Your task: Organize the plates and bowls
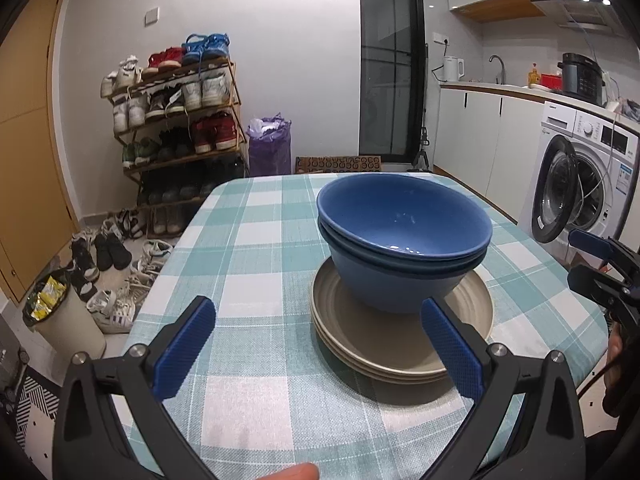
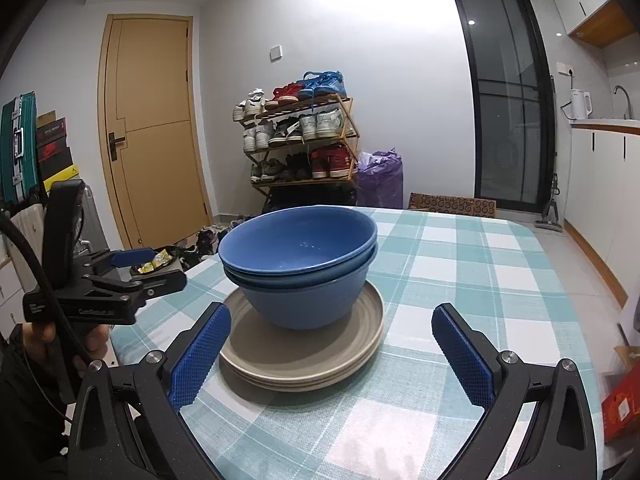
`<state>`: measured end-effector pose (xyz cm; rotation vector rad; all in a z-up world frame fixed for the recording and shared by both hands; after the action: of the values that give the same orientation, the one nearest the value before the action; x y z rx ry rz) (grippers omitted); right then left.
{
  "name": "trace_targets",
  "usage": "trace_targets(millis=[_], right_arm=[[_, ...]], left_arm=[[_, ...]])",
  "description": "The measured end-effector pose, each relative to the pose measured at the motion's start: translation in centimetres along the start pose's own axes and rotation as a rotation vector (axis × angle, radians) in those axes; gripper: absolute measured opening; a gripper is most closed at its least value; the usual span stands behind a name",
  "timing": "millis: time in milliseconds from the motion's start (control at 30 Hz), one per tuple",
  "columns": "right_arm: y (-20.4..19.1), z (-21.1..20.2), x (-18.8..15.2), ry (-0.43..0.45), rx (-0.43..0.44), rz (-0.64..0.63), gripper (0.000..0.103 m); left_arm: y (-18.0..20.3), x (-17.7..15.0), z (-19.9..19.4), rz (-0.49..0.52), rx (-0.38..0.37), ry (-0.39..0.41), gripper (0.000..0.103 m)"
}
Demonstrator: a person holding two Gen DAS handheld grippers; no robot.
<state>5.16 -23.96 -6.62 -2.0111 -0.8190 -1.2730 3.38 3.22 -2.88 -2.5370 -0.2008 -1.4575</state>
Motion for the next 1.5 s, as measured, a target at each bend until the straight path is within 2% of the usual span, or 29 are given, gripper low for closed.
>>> trace_targets(millis=[333,967,1500], right_arm=[[0.0,-1.6,-0.8,0.014,-0.016,-0.004,0.102],[1.0,-1.5,-2.3,0.017,-0.021,0.022,0.102],[0.6,-1.0,-2.7,0.014,-0.014,0.012,0.102]], left_arm=[[-0.5,-0.2,-1.5,-0.020,0.000,0.031,0.103],[-1.4,-1.2,-0.2,-0.058,0.006,0.041,0.103],[-1.0,-1.5,-0.1,-0.048,-0.006,0.044,0.103]])
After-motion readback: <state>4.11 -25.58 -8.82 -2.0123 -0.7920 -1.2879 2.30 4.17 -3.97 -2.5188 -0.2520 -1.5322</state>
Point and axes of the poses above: each gripper's, at about its wrist camera, not at the fingertips, and z roughly the way its jaws point, y to its right, x to its top, the point moved 5 cm from there along z, roughly the way its jaws point, and after that the axes turned 14 degrees about x, right-handed, at the moved point
